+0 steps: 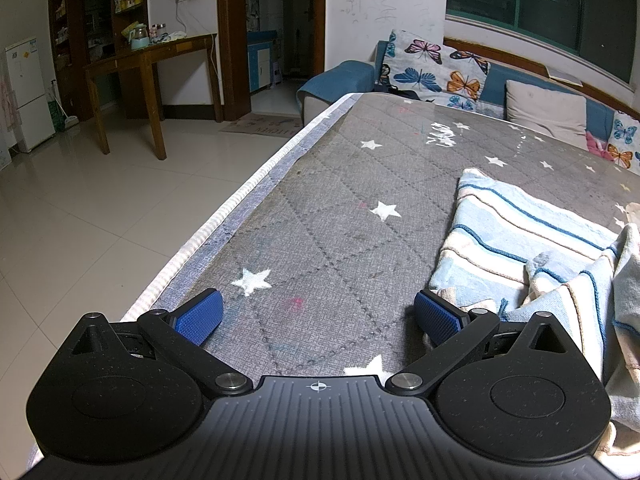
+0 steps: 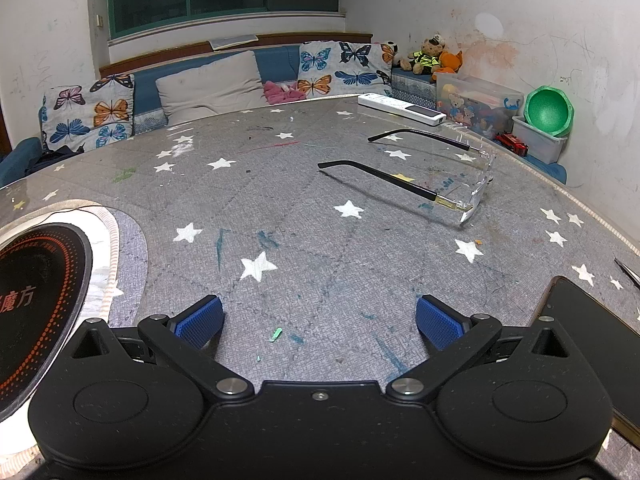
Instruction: Fold clothes
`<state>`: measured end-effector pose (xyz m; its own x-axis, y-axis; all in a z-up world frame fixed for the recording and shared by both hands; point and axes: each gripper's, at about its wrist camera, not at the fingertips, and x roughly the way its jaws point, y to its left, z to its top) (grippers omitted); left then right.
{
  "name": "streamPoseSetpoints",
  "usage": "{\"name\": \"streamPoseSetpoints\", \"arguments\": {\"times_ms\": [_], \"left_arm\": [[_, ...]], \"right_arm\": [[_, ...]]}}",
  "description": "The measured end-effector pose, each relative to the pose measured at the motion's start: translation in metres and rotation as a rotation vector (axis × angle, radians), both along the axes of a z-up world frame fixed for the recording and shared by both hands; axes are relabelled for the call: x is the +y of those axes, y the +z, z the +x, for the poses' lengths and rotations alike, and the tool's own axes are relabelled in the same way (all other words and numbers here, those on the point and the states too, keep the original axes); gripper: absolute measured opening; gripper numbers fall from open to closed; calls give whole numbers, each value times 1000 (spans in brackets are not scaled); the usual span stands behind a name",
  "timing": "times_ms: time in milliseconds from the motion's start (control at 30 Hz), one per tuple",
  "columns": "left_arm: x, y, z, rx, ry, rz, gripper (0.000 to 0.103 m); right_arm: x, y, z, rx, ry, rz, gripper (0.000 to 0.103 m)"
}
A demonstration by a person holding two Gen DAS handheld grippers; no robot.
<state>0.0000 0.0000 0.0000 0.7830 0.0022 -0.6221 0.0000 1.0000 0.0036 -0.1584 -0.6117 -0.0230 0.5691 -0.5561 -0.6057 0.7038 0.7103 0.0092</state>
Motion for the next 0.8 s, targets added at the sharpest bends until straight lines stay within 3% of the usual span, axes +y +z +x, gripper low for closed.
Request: {"name": "streamPoseSetpoints", "arguments": {"times_ms": [600,800], "left_arm": [[0,0,1,0,0,1,103],[0,-3,1,1,1,7,103]], "right_arm": [[9,1,0,-2,-11,15,103],[21,4,-7,6,61,47,103]]}}
